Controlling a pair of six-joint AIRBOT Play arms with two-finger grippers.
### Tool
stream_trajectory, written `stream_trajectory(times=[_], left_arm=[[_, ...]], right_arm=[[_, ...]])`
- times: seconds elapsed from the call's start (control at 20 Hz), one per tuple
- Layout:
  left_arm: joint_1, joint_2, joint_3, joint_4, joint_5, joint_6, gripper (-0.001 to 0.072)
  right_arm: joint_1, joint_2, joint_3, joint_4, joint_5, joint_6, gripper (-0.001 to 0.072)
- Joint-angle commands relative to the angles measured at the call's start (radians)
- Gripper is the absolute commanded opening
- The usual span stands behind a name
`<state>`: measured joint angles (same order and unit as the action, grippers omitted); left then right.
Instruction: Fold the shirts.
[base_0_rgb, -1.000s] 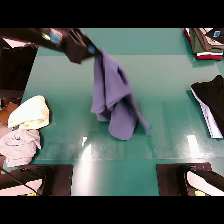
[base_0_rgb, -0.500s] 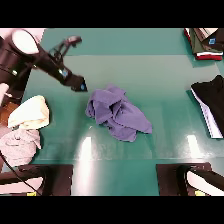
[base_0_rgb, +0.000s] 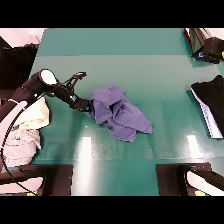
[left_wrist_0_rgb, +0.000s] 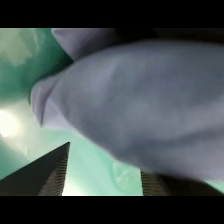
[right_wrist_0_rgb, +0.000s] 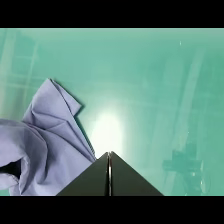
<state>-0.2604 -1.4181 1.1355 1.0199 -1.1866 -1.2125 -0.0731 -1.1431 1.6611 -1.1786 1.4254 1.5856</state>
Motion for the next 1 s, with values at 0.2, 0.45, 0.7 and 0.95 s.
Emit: stream_trajectory(times=[0.2, 0.45, 0.7, 0.95], left_arm=[[-0.054, -0.003, -0.064, -0.032, 0.132, -0.01, 0.024], [-0.038, 0.005, -0.022, 0.018, 0.051, -0.044, 0.0023], [0.019, 0.083, 0.156, 0.118, -0.096, -0.047, 0.0024], [0.022, 0.137, 0.215, 0.13, -0.108, -0.045, 0.0023]], right_arm=[[0.0, 0.0, -0.013, 0.001, 0.04, 0.0, 0.0016], [0.0, 0.0, -0.017, 0.002, 0.185, -0.036, 0.0017], [0.0, 0.077, -0.309, 0.023, 0.197, -0.088, 0.021], [0.0, 0.118, -0.792, 0.199, 0.0, -0.155, 0.0516]])
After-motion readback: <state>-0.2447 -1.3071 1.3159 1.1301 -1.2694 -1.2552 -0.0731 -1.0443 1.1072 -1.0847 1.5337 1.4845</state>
